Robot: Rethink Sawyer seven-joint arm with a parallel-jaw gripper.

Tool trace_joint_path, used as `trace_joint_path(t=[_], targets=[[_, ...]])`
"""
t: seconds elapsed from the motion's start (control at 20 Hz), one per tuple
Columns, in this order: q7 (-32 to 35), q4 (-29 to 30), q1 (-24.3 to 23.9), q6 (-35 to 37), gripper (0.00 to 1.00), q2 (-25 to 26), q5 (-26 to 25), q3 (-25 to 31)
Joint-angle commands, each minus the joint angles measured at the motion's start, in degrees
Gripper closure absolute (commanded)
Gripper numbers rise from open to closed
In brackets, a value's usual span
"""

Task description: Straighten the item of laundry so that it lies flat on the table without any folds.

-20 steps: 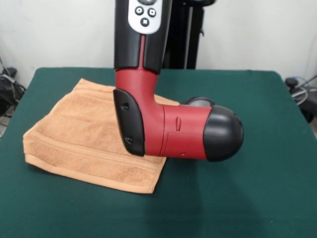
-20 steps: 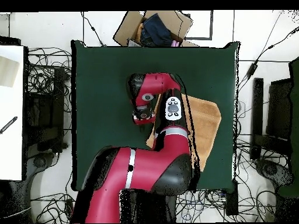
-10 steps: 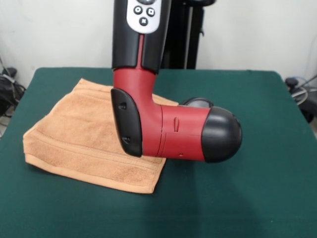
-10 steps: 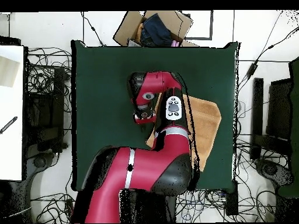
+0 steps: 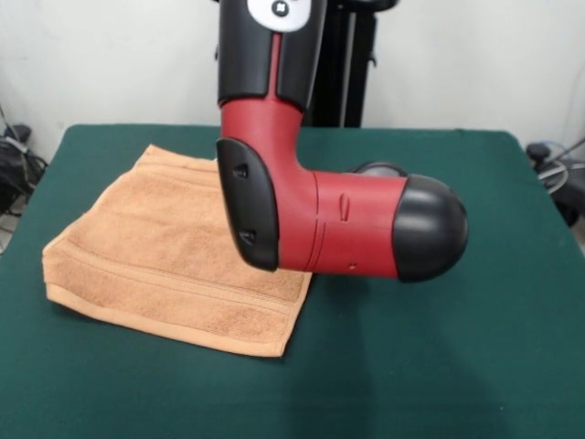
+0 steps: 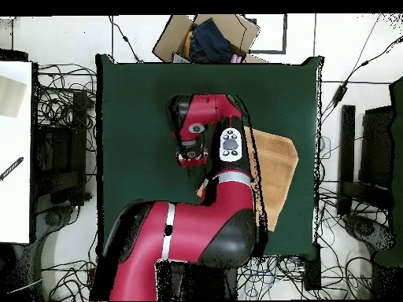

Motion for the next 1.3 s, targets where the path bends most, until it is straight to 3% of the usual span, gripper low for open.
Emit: trace_joint_path(t=[0.05, 0.2, 0.65, 0.9, 1.1, 1.2, 1.25, 1.3], targets=[[11.9, 6.2, 1.2, -4.4, 0.00, -0.3, 1.6, 0.5], [11.3, 3.9, 1.2, -4.0, 0.00, 1.1, 1.0, 0.6], [10.1, 5.2, 0.7, -4.6, 0.00, 0.4, 1.0, 0.7], [8.4, 4.4, 0.2, -5.8, 0.00, 3.2, 0.6, 1.7], [7.7, 6.8, -0.6, -7.7, 0.00, 2.7, 0.5, 1.5], [8.1, 6.3, -0.8, -7.4, 0.00, 3.2, 0.7, 1.6], [8.4, 2.0, -0.4, -5.2, 0.00, 6.0, 0.4, 1.8], [8.8, 1.2, -0.1, -4.4, 0.00, 6.3, 0.4, 1.7]])
